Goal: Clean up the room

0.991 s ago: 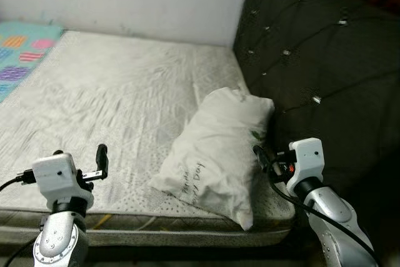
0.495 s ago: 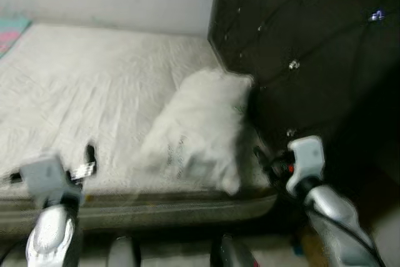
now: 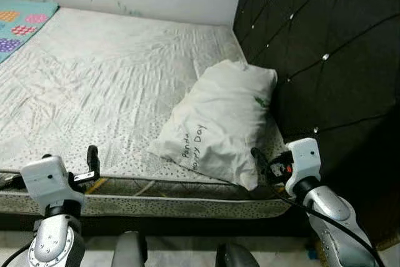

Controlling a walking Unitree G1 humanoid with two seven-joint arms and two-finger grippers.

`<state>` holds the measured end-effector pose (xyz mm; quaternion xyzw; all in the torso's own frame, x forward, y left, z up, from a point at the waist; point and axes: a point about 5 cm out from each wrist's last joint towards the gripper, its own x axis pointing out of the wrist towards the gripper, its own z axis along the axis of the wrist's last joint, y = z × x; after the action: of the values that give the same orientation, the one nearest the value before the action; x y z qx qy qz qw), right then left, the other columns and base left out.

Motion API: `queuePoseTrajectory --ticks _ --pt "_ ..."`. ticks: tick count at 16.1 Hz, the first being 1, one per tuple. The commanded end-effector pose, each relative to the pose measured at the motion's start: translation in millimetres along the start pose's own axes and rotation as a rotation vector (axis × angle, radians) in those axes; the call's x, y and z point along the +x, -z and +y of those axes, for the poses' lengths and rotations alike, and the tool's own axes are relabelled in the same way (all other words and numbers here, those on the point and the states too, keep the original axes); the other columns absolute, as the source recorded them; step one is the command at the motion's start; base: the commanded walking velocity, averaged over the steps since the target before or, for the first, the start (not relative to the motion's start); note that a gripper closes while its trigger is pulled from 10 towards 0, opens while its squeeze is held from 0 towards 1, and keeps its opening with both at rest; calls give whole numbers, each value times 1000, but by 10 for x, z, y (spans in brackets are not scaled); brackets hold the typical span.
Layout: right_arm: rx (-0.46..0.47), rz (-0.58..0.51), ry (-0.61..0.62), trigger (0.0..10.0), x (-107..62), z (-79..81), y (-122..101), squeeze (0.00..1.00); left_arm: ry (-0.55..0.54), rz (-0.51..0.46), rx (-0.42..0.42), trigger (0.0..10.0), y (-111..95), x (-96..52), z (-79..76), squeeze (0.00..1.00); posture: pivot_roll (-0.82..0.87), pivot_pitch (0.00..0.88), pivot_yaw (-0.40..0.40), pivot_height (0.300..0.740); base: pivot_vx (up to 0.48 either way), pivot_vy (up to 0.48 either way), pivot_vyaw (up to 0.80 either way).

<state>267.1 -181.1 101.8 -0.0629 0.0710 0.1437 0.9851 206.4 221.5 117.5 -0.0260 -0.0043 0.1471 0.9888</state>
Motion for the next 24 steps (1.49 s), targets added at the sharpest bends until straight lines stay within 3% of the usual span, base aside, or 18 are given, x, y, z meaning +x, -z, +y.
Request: queuePoseTrajectory --ticks 1,20,24 --pt "-25 -16 2 10000 -22 -29 -46 0 26 -15 -7 10000 -42 -3 -45 0 -38 0 -117 629 292 0 0" --pt "-51 -26 -28 10000 17 -15 -62 0 44 -13 -22 10000 -44 29 -112 0 -42 0 -118 629 324 0 0" --pt "-49 -29 -9 10000 -47 -63 -70 0 20 -3 -19 10000 -58 17 -126 0 -47 16 -120 629 68 0 0"
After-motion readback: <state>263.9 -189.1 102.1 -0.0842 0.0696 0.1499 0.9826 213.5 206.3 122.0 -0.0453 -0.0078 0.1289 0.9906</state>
